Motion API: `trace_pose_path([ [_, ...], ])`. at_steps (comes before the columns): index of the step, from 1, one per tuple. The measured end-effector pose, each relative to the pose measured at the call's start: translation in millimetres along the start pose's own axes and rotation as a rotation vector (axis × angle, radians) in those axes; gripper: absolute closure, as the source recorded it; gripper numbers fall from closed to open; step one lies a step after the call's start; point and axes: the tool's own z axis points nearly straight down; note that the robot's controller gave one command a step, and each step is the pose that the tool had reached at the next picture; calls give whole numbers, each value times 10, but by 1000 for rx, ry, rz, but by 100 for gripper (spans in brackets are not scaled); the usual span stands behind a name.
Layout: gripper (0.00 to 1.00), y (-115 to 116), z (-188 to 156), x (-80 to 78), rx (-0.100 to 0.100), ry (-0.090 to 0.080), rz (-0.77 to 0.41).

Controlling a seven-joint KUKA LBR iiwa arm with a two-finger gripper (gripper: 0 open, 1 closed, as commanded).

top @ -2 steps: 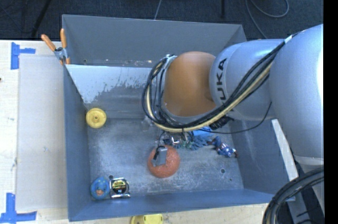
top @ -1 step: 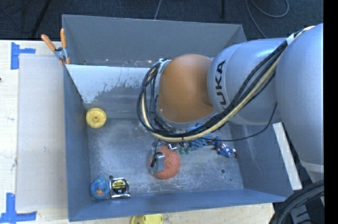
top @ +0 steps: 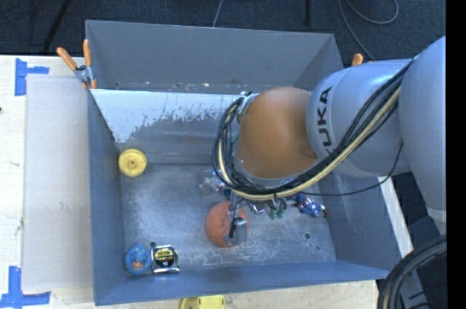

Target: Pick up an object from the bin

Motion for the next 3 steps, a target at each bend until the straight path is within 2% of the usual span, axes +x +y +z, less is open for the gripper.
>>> trace_pose_path([
  [1,100,-288,303,-105,0,10,-36],
  [3,100,-289,294,-105,0,10,-35],
])
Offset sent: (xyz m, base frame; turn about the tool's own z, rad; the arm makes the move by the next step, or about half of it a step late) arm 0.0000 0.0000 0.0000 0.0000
